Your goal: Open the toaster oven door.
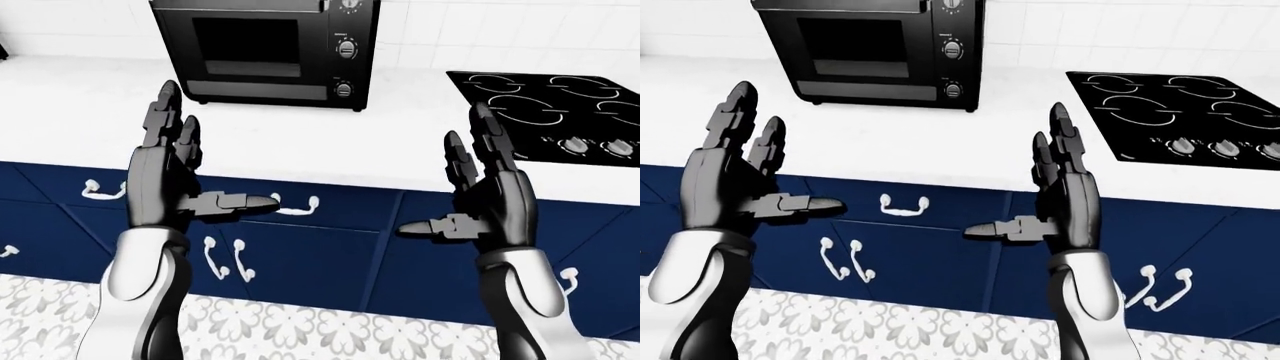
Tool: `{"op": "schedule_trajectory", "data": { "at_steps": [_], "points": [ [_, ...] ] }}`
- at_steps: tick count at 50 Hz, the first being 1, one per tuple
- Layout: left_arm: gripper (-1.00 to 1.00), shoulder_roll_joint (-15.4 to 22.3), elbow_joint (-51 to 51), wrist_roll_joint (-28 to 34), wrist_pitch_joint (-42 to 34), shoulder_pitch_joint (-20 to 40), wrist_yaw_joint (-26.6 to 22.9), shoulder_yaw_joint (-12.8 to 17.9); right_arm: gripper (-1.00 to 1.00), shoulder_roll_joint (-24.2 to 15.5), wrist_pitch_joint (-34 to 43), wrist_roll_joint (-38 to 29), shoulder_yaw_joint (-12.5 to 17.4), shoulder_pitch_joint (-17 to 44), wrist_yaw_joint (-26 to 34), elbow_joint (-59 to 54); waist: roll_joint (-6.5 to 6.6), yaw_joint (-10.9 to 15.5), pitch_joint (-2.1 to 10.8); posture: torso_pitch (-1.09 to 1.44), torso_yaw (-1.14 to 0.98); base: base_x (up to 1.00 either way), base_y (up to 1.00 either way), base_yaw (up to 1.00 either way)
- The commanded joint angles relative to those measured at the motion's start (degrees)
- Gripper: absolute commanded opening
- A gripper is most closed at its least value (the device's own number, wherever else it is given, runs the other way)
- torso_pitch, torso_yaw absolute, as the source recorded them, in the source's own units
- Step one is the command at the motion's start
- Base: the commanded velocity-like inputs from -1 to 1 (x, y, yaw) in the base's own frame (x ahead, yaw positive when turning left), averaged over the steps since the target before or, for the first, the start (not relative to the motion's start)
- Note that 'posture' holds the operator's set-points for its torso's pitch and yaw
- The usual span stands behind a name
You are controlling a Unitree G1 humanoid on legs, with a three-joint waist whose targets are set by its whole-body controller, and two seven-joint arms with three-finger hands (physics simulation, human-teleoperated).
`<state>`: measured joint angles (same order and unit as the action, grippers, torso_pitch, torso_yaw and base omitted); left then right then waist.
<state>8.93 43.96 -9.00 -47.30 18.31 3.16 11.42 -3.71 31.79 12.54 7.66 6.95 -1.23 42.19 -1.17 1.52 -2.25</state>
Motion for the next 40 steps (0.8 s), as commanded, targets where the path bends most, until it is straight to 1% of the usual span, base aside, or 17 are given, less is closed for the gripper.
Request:
{"op": "schedule_trajectory", "data": {
  "at_steps": [1, 2, 6, 12, 14, 15, 16, 17, 18, 21, 25, 27, 29, 30, 32, 35, 40],
  "points": [
    [1.0, 0.1, 0.9, -0.3, 1.5, 1.2, -0.1, -0.3, 1.0, -0.4, -1.0, 0.1, 0.5, 0.8, -0.3, 1.6, -0.49, -0.2, 0.66, 0.0, 0.0, 0.31, 0.0, 0.0],
    [1.0, 0.2, 0.9, -0.4, 1.6, 1.2, -0.1, -0.4, 1.0, -0.4, -1.0, 0.1, 0.6, 0.8, -0.3, 1.8, -2.33, -0.1, 1.19, 0.0, 0.0, 0.3, 0.0, 0.0],
    [1.0, 0.4, 0.5, -0.5, 2.1, 0.8, -0.2, 0.1, 1.0, -0.2, -1.7, 0.3, 0.7, 0.4, -0.2, 1.4, -1.83, -1.3, 0.37, 0.0, 0.0, 0.31, 0.0, 0.0],
    [1.0, 0.3, 0.9, -0.5, 2.1, 0.4, -0.1, 0.0, 1.0, -0.3, -2.1, 0.3, 0.6, 0.3, -0.2, 1.2, 1.37, -2.0, -0.1, 0.0, 0.0, 0.31, 0.0, 0.0],
    [1.0, 0.3, 0.8, -0.5, 2.3, 0.3, -0.2, 0.0, 1.0, -0.2, -2.3, 0.3, 0.6, 0.2, -0.2, 1.0, 3.52, -2.3, 0.3, 0.0, 0.0, 0.31, 0.0, 0.0],
    [1.0, 0.4, 0.7, -0.5, 2.4, 0.2, -0.3, 0.1, 1.0, -0.3, -2.5, 0.3, 0.6, 0.1, -0.1, 1.0, 5.25, -2.4, 1.0, 0.0, 0.0, 0.3, 0.0, 0.0],
    [1.0, 0.5, 0.7, -0.6, 2.4, 0.2, -0.3, 0.3, 1.0, -0.3, -2.9, 0.4, 0.8, 0.0, 0.1, 0.6, 5.85, -2.4, 1.88, 0.0, 0.0, 0.3, 0.0, 0.0],
    [1.0, 0.5, 0.1, -0.5, 3.1, 0.1, -0.5, 0.4, 1.0, -0.3, -3.0, 0.4, 0.8, 0.0, 0.1, 0.5, 4.95, -1.5, 0.89, 0.0, 0.0, 0.31, 0.0, 0.0],
    [1.0, 0.4, 0.1, -0.5, 3.2, 0.0, -0.5, 0.3, 1.0, -0.3, -3.1, 0.3, 0.7, 0.0, 0.1, 0.4, 5.66, -1.9, 0.24, 0.0, 0.0, 0.31, 0.0, 0.0],
    [1.0, 0.3, 0.5, -0.4, 3.0, -0.3, -0.5, 0.0, 1.0, 0.0, -4.1, -0.2, 0.0, -0.2, 0.4, -0.5, 4.48, -1.1, 0.82, 0.0, 0.0, 0.3, 0.0, 0.0],
    [1.0, 0.2, 0.2, -0.3, 3.5, -0.5, -0.7, 0.0, 1.0, -0.1, -4.2, 0.0, 0.4, -0.4, 0.5, -0.4, 2.32, -0.5, 0.4, 0.0, 0.0, 0.31, 0.0, 0.0],
    [1.0, 0.2, 0.2, -0.3, 3.6, -0.6, -0.7, 0.0, 1.0, -0.1, -4.4, 0.0, 0.3, -0.4, 0.5, -0.6, 0.62, -0.2, 0.55, 0.0, 0.0, 0.3, 0.0, 0.0],
    [1.0, 0.1, -0.3, -0.3, 4.0, -0.6, -0.8, 0.1, 1.0, -0.1, -3.8, 0.1, 0.2, -0.4, 0.4, 0.1, -2.55, -0.1, 1.67, 0.0, 0.0, 0.31, 0.0, 0.0],
    [1.0, 0.1, -0.3, -0.2, 4.1, -0.6, -0.8, 0.0, 1.0, 0.0, -3.8, 0.2, 0.3, -0.5, 0.4, 0.1, -1.48, -0.7, 1.37, 0.0, 0.0, 0.31, 0.0, 0.0],
    [1.0, 0.2, 0.0, -0.2, 3.6, -0.4, -0.6, -0.1, 1.0, 0.0, -4.2, 0.3, 0.5, -0.4, 0.5, -0.4, -1.93, -0.9, 0.4, 0.0, 0.0, 0.3, 0.0, 0.0],
    [1.0, 0.2, 0.4, -0.2, 2.9, 0.0, -0.5, -0.2, 1.0, -0.1, -4.1, 0.6, 0.7, -0.2, 0.4, -0.4, -0.86, -1.6, 0.8, 0.0, 0.0, 0.31, 0.0, 0.0],
    [1.0, 0.2, 1.1, -0.1, 1.7, 0.8, -0.1, -0.3, 1.0, -0.3, -3.0, 0.8, 0.9, 0.2, -0.2, 0.5, 2.17, -2.3, 0.2, 0.0, 0.0, 0.3, 0.0, 0.0]
  ]
}}
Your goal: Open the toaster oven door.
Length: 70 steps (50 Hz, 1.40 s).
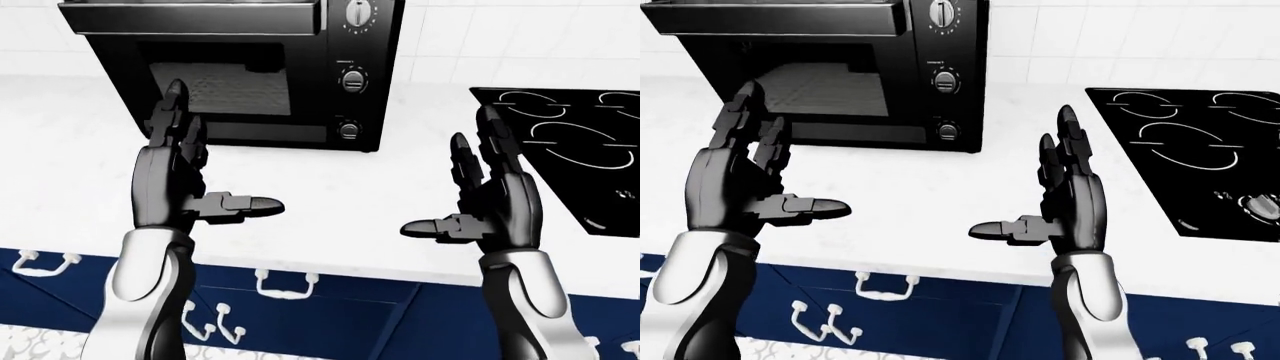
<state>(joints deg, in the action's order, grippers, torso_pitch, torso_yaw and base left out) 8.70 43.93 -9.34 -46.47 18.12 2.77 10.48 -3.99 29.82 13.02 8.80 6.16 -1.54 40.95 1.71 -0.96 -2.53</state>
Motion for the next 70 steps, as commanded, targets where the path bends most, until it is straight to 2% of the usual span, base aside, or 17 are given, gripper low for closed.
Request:
{"op": "schedule_trajectory", "data": {
  "at_steps": [1, 3, 4, 6, 7, 11, 13, 14, 15, 17, 23, 38, 46, 58, 62, 65, 70],
  "points": [
    [1.0, 0.6, 1.1, 0.5, 1.2, 1.0, 0.5, 0.6, 1.0, -0.1, -0.9, 0.2, -0.3, 1.0, -0.1, 1.9, 0.45, 0.1, 0.56, 0.0, 0.0, 0.21, 0.0, 0.0],
    [1.0, 0.7, 1.2, 0.5, 1.8, 0.7, 0.2, 0.9, 1.0, 0.0, -1.0, 0.4, -0.1, 0.9, -0.2, 2.4, 2.45, -0.3, 2.91, 0.0, 0.0, 0.0, 0.0, 0.0],
    [1.0, 0.8, 1.5, 0.6, 2.4, 0.6, 0.1, 1.2, 1.0, 0.0, -1.1, 0.4, -0.1, 0.9, -0.3, 2.8, 1.12, -0.3, 1.22, 0.0, 0.0, 0.0, 0.0, 0.0],
    [1.0, 0.7, 2.1, 1.8, 6.6, -0.9, 0.0, 1.3, 1.0, -0.1, -0.8, 0.4, -0.2, 1.0, -0.5, 3.1, 1.84, 0.1, 1.04, 0.0, 0.0, 0.0, 0.0, 0.0],
    [1.0, 0.3, 2.4, 0.7, 7.0, -1.4, -0.5, 2.1, 1.0, -0.1, -0.9, 0.3, -0.2, 0.9, -0.5, 3.2, 1.54, 0.2, 0.93, 0.0, 0.0, 0.0, 0.0, 0.0],
    [1.0, 0.0, 3.4, -0.1, 8.2, -3.0, -1.2, 2.0, 1.0, -0.1, -0.8, 0.2, -0.2, 0.8, -0.5, 3.3, -1.04, 0.5, 0.36, 0.0, 0.0, 0.0, 0.0, 0.0],
    [1.0, -0.1, 4.3, -0.2, 8.3, -3.6, -1.1, 2.2, 1.0, -0.1, -1.1, 0.1, 0.0, 0.7, -0.4, 3.3, -3.25, 0.9, 0.74, 0.0, 0.0, 0.0, 0.0, 0.0],
    [1.0, -0.2, 4.5, -0.7, 8.4, -3.8, -1.0, 2.6, 1.0, -0.2, -1.0, 0.2, 0.1, 0.7, -0.4, 3.4, -3.55, 1.6, 1.19, -0.01, 0.0, 0.0, 0.0, 0.0],
    [1.0, 0.0, 4.8, -0.4, 8.4, -4.1, -0.7, 2.6, 1.0, -0.2, -1.1, 0.2, 0.2, 0.6, -0.4, 3.4, -2.58, 1.5, 1.11, -0.01, 0.0, 0.0, 0.0, 0.0],
    [1.0, 0.0, 6.0, -0.5, 7.6, -4.2, -0.4, 2.7, 1.0, -0.1, -1.3, 0.1, 0.4, 0.5, -0.5, 3.6, -2.33, 1.4, 2.34, -0.01, 0.0, 0.0, 0.0, 0.0],
    [1.0, -0.2, 8.4, -1.1, 7.1, -5.3, 0.0, 3.6, 1.0, -0.2, -1.3, 0.4, 0.8, 0.4, -0.6, 4.0, -1.41, 1.2, 3.64, -0.04, 0.0, 0.0, 0.0, 0.0],
    [1.0, -0.3, 12.1, -1.4, 6.2, -6.9, 0.9, 4.5, 1.0, -0.4, -1.0, 0.7, 1.2, 0.5, -0.9, 4.3, -1.11, 0.8, 6.57, -0.13, 0.0, 0.0, 0.0, 0.0],
    [1.0, 0.4, 12.0, -1.6, 4.6, -4.7, 1.2, 4.4, 1.0, -0.7, -0.1, 1.1, 1.7, 1.0, -1.3, 5.1, -1.13, 1.1, 9.66, -0.2, 0.0, 0.0, 0.0, 0.0],
    [1.0, 0.9, 13.4, -2.5, 2.5, -3.7, 1.6, 5.1, 1.0, -0.8, -0.4, 1.3, 1.9, 0.7, -1.4, 5.2, -1.12, 1.4, 15.87, -0.32, 0.0, 0.0, 0.0, 0.0],
    [1.0, 1.2, 13.5, -2.6, 0.8, -2.0, 2.4, 4.2, 1.0, -1.8, 2.8, 2.0, 2.8, 3.1, -2.1, 6.7, -1.18, 1.5, 17.25, -0.36, 0.0, 0.0, 0.0, 0.0],
    [1.0, 1.3, 12.7, -2.0, 1.1, -1.4, 2.5, 2.7, 1.0, -1.5, 1.1, 2.0, 2.9, 1.8, -1.8, 6.1, -1.26, 1.8, 18.07, -0.38, 0.0, 0.0, 0.0, 0.0],
    [1.0, 1.3, 13.4, -1.8, -0.4, -0.5, 2.6, 2.7, 1.0, -1.5, 1.8, 2.0, 2.6, 2.1, -2.1, 6.5, -1.32, 2.0, 19.4, -0.43, 0.0, 0.0, 0.0, 0.0]
  ]
}}
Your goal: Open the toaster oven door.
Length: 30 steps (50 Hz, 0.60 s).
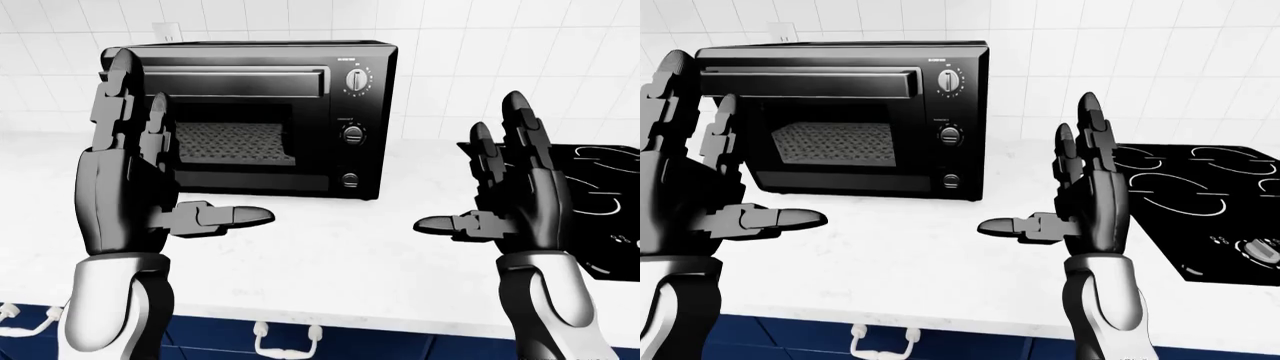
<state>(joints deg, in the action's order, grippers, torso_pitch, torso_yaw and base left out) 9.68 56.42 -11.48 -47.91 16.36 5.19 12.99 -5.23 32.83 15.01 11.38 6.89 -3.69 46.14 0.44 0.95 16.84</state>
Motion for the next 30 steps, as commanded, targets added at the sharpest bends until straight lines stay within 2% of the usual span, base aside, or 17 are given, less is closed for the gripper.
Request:
{"op": "schedule_trajectory", "data": {
  "at_steps": [1, 10, 17, 20, 22, 25, 26, 27, 30],
  "points": [
    [1.0, 0.3, 1.0, 0.5, 1.0, 1.3, 0.1, -0.1, 1.0, -0.2, -1.6, -0.1, -0.1, 1.2, 0.1, 1.1, -0.04, 0.1, 0.24, -0.44, 0.0, 0.0, 0.0, 0.0],
    [1.0, 1.2, 0.0, 2.0, -0.8, 4.4, -0.3, -1.0, 1.0, 0.2, -2.1, -0.5, -0.9, 0.9, 0.0, 0.6, -0.01, 0.4, 2.35, -0.53, 0.0, 0.0, 0.0, 0.0],
    [1.0, 3.0, -5.2, 8.0, 0.1, 8.8, -3.1, -4.4, 1.0, 0.5, -2.8, -0.9, -1.4, 0.7, 0.1, 0.2, -0.08, 0.7, 3.77, -0.57, 0.0, 0.0, 0.0, 0.0],
    [1.0, 4.8, -9.7, 14.2, 1.0, 12.9, -5.9, -6.7, 1.0, 0.7, -3.6, -1.1, -1.5, 0.3, 0.3, -0.3, -0.15, 0.9, 4.06, -0.57, 0.0, 0.0, 0.0, 0.0],
    [1.0, 5.9, -13.7, 21.2, 3.5, 14.8, -8.0, -9.3, 1.0, 0.8, -4.2, -1.3, -1.5, 0.2, 0.4, -0.8, -0.24, 0.9, 4.17, -0.57, 0.0, 0.0, 0.0, 0.0],
    [1.0, 5.0, -20.0, 32.8, 8.7, 16.0, -11.2, -12.1, 1.0, 0.8, -4.9, -1.3, -1.5, 0.0, 0.7, -1.3, -0.35, 0.8, 4.33, -0.57, 0.0, 0.0, 0.0, 0.0],
    [1.0, 3.7, -20.2, 34.6, 9.8, 16.1, -13.3, -11.8, 1.0, 0.8, -4.9, -1.3, -1.4, 0.0, 0.7, -1.3, -0.38, 0.8, 4.39, -0.57, 0.0, 0.0, 0.0, 0.0],
    [1.0, 2.7, -21.3, 37.4, 12.3, 16.5, -13.3, -11.9, 1.0, 0.8, -5.1, -1.3, -1.4, -0.1, 0.7, -1.5, -0.44, 0.8, 4.47, -0.57, 0.0, 0.0, 0.0, 0.0],
    [1.0, 2.1, -25.4, 48.0, 17.8, 16.4, -16.1, -13.8, 1.0, 0.8, -4.4, -1.2, -1.4, 0.0, 0.5, -0.8, -0.6, 0.7, 4.47, -0.57, 0.0, 0.0, 0.0, 0.0]
  ]
}}
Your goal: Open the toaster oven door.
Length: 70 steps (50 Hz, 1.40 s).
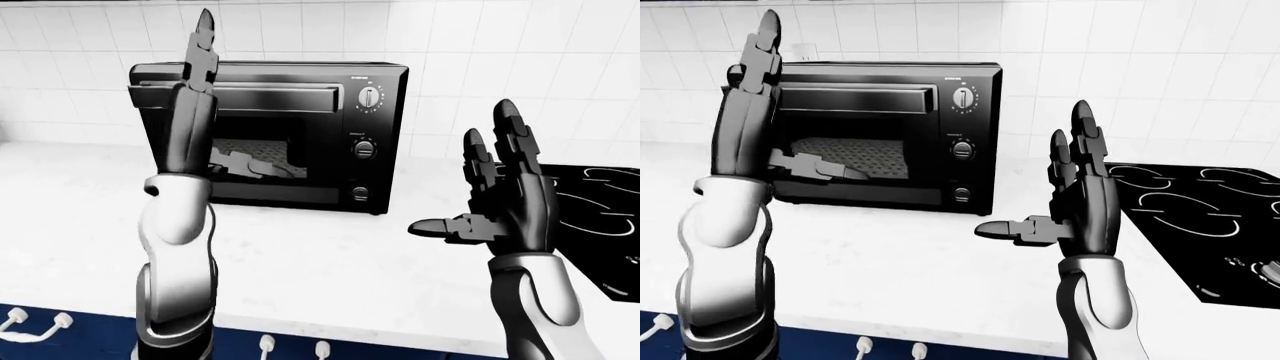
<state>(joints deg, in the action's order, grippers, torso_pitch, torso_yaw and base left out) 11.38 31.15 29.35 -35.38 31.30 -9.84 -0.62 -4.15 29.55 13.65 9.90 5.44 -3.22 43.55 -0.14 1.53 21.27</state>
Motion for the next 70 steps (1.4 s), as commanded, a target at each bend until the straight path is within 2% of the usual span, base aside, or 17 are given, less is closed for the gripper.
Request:
{"op": "schedule_trajectory", "data": {
  "at_steps": [1, 2, 4, 7, 12, 14, 18, 26, 39, 54, 70],
  "points": [
    [1.0, -0.6, -0.7, 9.4, 6.7, 1.4, -1.9, 0.3, 1.0, -0.3, -1.1, 0.2, 0.1, 1.4, 0.0, 1.8, -0.08, 0.0, 0.05, -0.57, 0.0, 0.0, 0.0, 0.0],
    [1.0, -0.2, -3.4, 13.8, 10.8, 1.0, -1.6, -0.5, 1.0, -0.3, -1.2, 0.1, 0.1, 1.4, 0.0, 1.8, -0.17, -0.1, 0.09, -0.57, 0.0, 0.0, 0.0, 0.0],
    [1.0, -2.8, -3.9, 17.0, 13.6, 0.6, -3.6, -0.4, 1.0, -0.2, -1.5, 0.1, 0.1, 1.2, 0.1, 1.6, -0.3, -0.3, 0.17, -0.57, 0.0, 0.0, 0.0, 0.0],
    [1.0, -3.4, -6.3, 23.7, 19.1, 0.8, -3.7, -0.5, 1.0, -0.3, -1.5, 0.3, 0.3, 1.2, 0.2, 1.7, -0.5, -0.5, 0.28, -0.57, 0.0, 0.0, 0.0, 0.0],
    [1.0, -3.7, -9.3, 34.8, 28.4, -0.5, -1.5, -0.7, 1.0, -0.1, -2.8, 0.2, 0.3, 0.8, 0.4, 0.8, -0.64, -1.0, 0.38, -0.57, 0.0, 0.0, 0.0, 0.0],
    [1.0, -4.8, -9.9, 35.8, 29.9, -0.7, -2.3, -0.7, 1.0, -0.1, -3.1, 0.1, 0.2, 0.6, 0.4, 0.8, -0.63, -1.2, 0.44, -0.57, 0.0, 0.0, 0.0, 0.0],
    [1.0, -6.3, -12.8, 35.9, 31.3, 0.2, -5.0, -0.9, 1.0, 0.1, -4.5, 0.0, 0.1, 0.2, 0.7, -0.3, -0.63, -1.3, 0.45, -0.57, 0.0, 0.0, 0.0, 0.0],
    [1.0, -6.2, -24.0, 34.9, 32.8, 3.3, -3.3, -1.2, 1.0, 0.1, -4.2, 0.0, 0.2, 0.0, 0.5, -0.1, -0.52, -1.5, 0.72, -0.57, 0.0, 0.0, 0.0, 0.0],
    [1.0, -5.4, -31.3, 41.5, 35.8, 6.6, -1.6, -2.2, 1.0, 0.1, -3.8, 0.0, 0.2, 0.1, 0.3, 0.4, -0.63, -1.9, 0.69, -0.57, 0.0, 0.0, 0.0, 0.0],
    [1.0, -5.6, -34.2, 42.5, 35.6, 7.0, -4.3, -1.8, 1.0, 0.3, -4.9, -0.1, 0.1, -0.3, 0.3, -0.5, -0.78, -1.9, 0.56, -0.57, 0.0, 0.0, 0.0, 0.0],
    [1.0, -4.9, -39.6, 43.1, 35.8, 10.6, -5.9, -1.9, 1.0, 0.2, -4.4, 0.2, 0.3, -0.2, 0.1, 0.0, -0.92, -1.4, 0.42, -0.57, 0.0, 0.0, 0.0, 0.0]
  ]
}}
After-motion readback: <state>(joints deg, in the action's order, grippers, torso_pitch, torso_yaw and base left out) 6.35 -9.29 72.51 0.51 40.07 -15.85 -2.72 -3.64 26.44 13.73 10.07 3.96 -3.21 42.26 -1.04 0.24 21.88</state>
